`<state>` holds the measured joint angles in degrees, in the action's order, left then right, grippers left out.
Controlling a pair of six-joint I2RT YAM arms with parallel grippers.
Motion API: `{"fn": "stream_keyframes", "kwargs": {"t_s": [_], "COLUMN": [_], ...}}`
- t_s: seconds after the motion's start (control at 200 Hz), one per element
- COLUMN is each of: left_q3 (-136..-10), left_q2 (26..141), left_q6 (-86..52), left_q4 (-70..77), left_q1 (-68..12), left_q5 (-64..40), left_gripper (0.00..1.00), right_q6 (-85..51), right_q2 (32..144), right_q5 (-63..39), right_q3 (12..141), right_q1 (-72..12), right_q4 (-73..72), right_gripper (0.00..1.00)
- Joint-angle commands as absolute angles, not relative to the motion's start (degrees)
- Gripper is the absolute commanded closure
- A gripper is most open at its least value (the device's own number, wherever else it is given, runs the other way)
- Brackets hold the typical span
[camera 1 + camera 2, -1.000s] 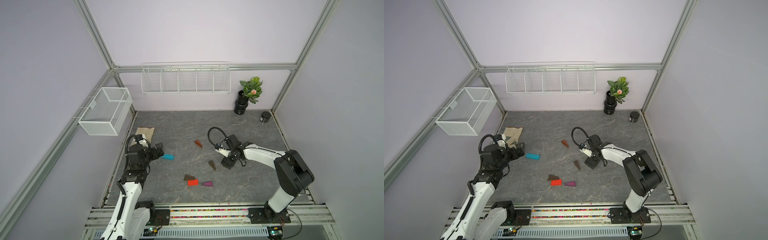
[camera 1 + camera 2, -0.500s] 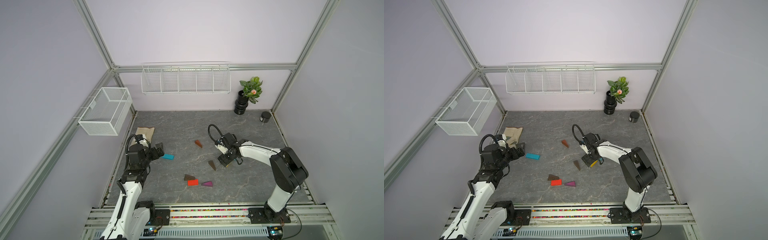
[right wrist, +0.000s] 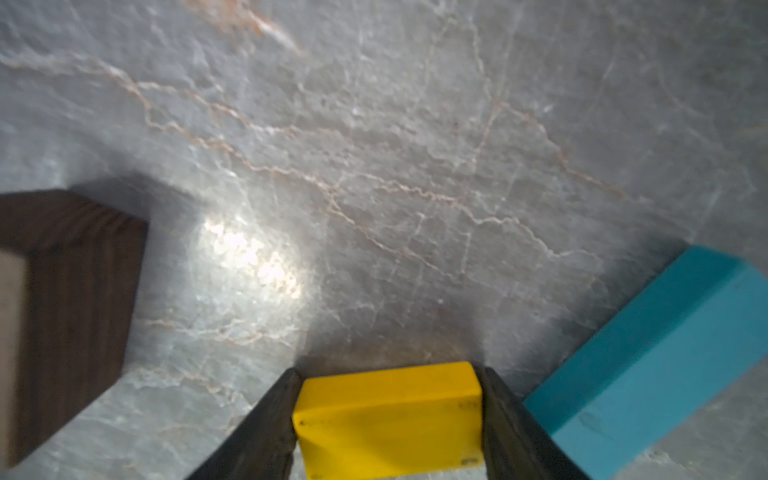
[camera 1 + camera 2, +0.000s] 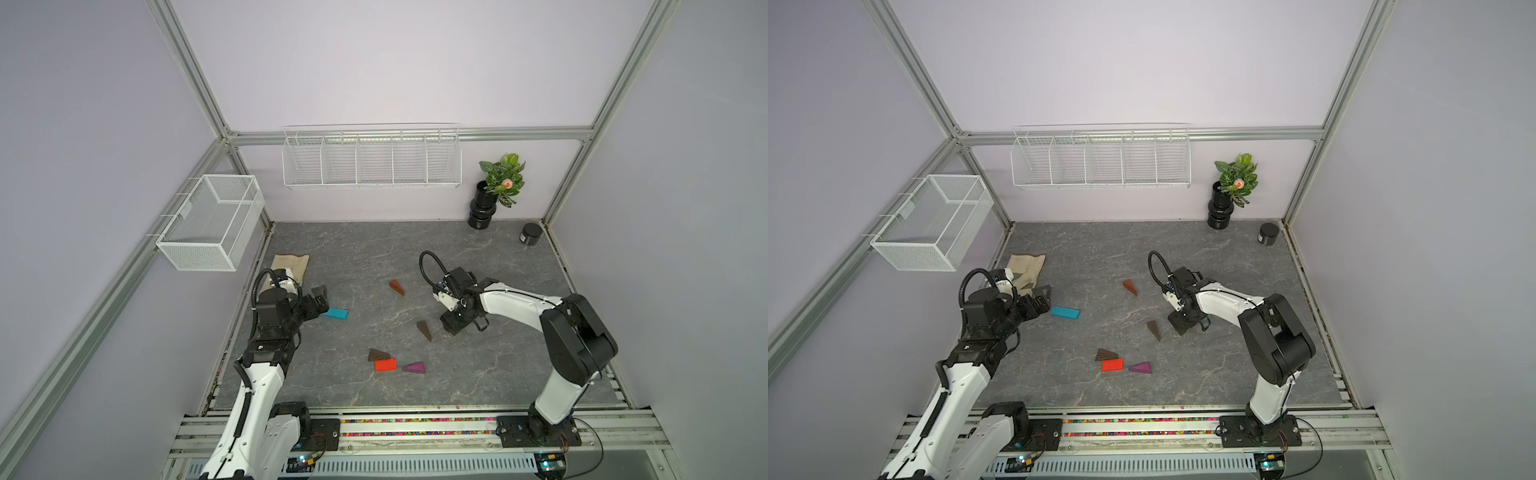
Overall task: Assemble a small pinwheel with building blocks
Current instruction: Move the building block to the center of the board, then pick up the building block from the center of the board.
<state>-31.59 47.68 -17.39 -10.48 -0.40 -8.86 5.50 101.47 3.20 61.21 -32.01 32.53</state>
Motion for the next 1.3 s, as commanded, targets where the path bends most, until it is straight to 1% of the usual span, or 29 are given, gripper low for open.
{"fn": "stream_keyframes", "kwargs": {"t_s": [0.0,0.21,0.39,0.53,0.635,0.815,0.885,1.025,1.12,1.224,1.294], "left_q3": [-31.53,-31.29,-31.25,-31.11,-31.11,-31.11,-31.11,-31.32,-31.79,-32.29,-32.64], "left_q2": [47.38,47.32,47.15,46.87,46.73,46.87,46.94,46.69,46.28,46.18,46.68], "left_q6": [-17.84,-17.84,-17.87,-17.94,-17.87,-17.93,-17.98,-18.28,-19.57,-20.44,-20.41], "left_q4": [-10.37,-9.66,-9.80,-9.76,-9.78,-9.93,-10.18,-10.99,-13.30,-15.60,-16.55], "left_q1": [-0.68,-0.64,-0.70,-0.82,-0.79,-0.84,-0.79,-0.83,-0.86,-0.81,-0.81], "left_q5": [-8.80,-9.60,-9.40,-9.36,-9.26,-9.01,-8.36,-5.92,-2.03,2.24,2.06], "left_gripper": [0.00,0.00,0.00,0.00,0.00,0.00,0.00,0.00,0.00,0.00,0.00], "right_q6": [-0.53,-11.29,-18.15,-21.88,-23.43,-23.78,-23.75,-25.26,-27.83,-29.69,-31.01], "right_q2": [104.53,114.76,125.15,128.70,128.52,124.92,123.01,118.98,116.78,115.21,114.74], "right_q5": [4.49,7.02,8.23,8.61,8.70,9.29,9.71,10.11,10.55,10.93,11.78], "right_q3": [64.45,78.23,91.90,97.14,98.16,97.75,97.86,98.43,98.79,98.50,97.89], "right_q1": [-31.90,-32.01,-32.40,-33.19,-33.67,-34.31,-34.47,-34.99,-36.15,-39.28,-41.60], "right_q4": [34.25,37.93,43.60,44.60,43.91,42.03,42.01,43.22,44.75,45.09,45.53], "right_gripper": [0.39,0.43,0.42,0.40,0.35,0.16,0.11,0.08,0.07,0.06,0.07]}}
